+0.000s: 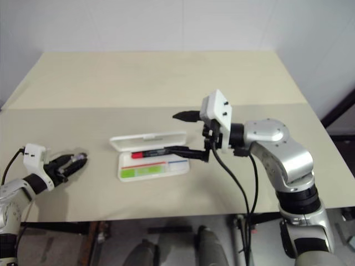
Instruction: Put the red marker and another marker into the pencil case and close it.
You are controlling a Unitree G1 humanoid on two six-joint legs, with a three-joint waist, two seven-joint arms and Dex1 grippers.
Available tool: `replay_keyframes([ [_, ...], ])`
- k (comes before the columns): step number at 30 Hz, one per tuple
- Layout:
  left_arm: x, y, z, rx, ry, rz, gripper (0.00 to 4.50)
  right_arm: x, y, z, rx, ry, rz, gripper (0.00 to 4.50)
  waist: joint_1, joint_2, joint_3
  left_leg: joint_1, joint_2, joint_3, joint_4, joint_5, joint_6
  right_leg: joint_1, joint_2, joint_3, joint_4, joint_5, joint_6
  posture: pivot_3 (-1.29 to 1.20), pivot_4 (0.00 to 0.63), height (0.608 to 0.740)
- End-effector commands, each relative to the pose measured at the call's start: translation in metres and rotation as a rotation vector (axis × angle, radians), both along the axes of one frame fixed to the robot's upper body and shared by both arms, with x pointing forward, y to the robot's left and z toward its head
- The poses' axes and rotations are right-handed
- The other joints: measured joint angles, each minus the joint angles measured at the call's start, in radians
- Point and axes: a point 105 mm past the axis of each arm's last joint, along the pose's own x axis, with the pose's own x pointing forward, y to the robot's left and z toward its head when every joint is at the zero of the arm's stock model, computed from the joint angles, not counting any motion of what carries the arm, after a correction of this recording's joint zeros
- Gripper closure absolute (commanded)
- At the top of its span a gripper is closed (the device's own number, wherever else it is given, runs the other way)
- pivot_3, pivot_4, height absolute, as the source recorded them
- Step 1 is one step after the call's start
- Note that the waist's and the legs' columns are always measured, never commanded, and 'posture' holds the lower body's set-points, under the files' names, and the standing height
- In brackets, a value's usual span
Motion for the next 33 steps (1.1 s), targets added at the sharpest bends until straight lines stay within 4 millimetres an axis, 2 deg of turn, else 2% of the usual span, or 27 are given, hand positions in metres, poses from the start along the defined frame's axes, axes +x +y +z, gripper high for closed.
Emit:
replay_keyframes([
  [1, 0.000, 0.000, 0.000, 0.014, 0.008, -0.026, 2.67, -0.005, 0.002, 0.007, -0.003, -0.048, 0.008, 0.00, 0.001, 0.000, 0.000, 0.000, 0.000, 0.000, 0.000, 0.000, 0.000, 0.000, 0.000, 0.000, 0.000, 0.000, 0.000, 0.00, 0.150, 0.740],
  [5, 0.004, -0.001, 0.005, 0.035, 0.000, -0.046, 4.00, -0.004, 0.001, 0.007, -0.004, -0.052, 0.004, 0.00, 0.003, 0.000, 0.000, 0.000, 0.000, 0.000, 0.000, 0.000, 0.000, 0.000, 0.000, 0.000, 0.000, 0.000, 0.000, 0.00, 0.150, 0.740],
  [6, 0.006, -0.001, 0.010, 0.045, -0.010, -0.047, 4.13, -0.003, 0.001, 0.007, -0.005, -0.053, 0.000, 0.00, 0.003, 0.000, 0.000, -0.001, 0.000, 0.000, 0.000, 0.000, 0.000, 0.000, 0.000, 0.000, -0.001, 0.000, 0.000, 0.00, 0.150, 0.740],
  [10, 0.017, -0.001, 0.031, 0.087, -0.075, -0.054, 4.13, 0.000, 0.000, 0.007, -0.007, -0.058, -0.013, 0.00, 0.004, 0.000, 0.000, -0.001, 0.000, 0.000, 0.001, 0.000, 0.000, 0.000, -0.001, 0.000, 0.000, 0.000, 0.000, 0.00, 0.150, 0.740],
  [15, 0.031, -0.013, 0.079, 0.185, -0.209, -0.132, 4.13, 0.003, -0.005, 0.006, -0.009, -0.050, -0.042, 0.00, 0.002, -0.001, 0.000, -0.002, 0.000, -0.001, 0.000, 0.000, 0.000, 0.000, 0.000, -0.001, 0.000, 0.000, 0.000, 0.00, 0.150, 0.740],
  [17, 0.033, -0.024, 0.101, 0.212, -0.273, -0.196, 4.13, 0.002, -0.010, 0.005, -0.007, -0.047, -0.047, 0.00, 0.002, -0.001, 0.000, -0.002, 0.000, -0.001, 0.000, 0.000, 0.000, 0.000, 0.000, -0.001, -0.001, 0.000, 0.000, 0.00, 0.150, 0.740],
  [22, 0.038, -0.052, 0.142, 0.263, -0.384, -0.341, 4.13, -0.012, -0.027, 0.004, 0.032, -0.045, -0.059, 0.00, 0.007, -0.001, 0.001, -0.004, -0.001, -0.001, 0.000, 0.000, 0.000, 0.000, -0.001, -0.002, -0.003, 0.000, 0.001, 0.00, 0.150, 0.740],
  [27, 0.040, -0.081, 0.165, 0.263, -0.440, -0.468, 4.13, -0.024, -0.043, -0.001, 0.100, -0.081, -0.070, 0.00, 0.007, -0.001, 0.001, -0.006, -0.001, -0.001, 0.000, 0.000, 0.000, 0.000, -0.001, -0.002, -0.007, 0.001, 0.003, 0.00, 0.150, 0.740],
  [29, 0.040, -0.097, 0.171, 0.258, -0.457, -0.537, 4.13, -0.028, -0.051, -0.008, 0.125, -0.066, -0.099, 0.00, 0.006, -0.001, 0.001, -0.006, -0.001, 0.000, 0.000, 0.000, 0.000, 0.000, -0.001, -0.001, -0.007, 0.002, 0.003, 0.00, 0.150, 0.740],
  [33, 0.034, -0.134, 0.179, 0.243, -0.482, -0.685, 4.13, -0.039, -0.077, -0.049, -0.026, 0.014, -0.149, 0.00, 0.007, -0.001, 0.001, -0.006, -0.001, 0.000, 0.000, 0.000, 0.000, 0.000, 0.000, 0.000, -0.007, 0.001, 0.004, 0.00, 0.150, 0.740],
])
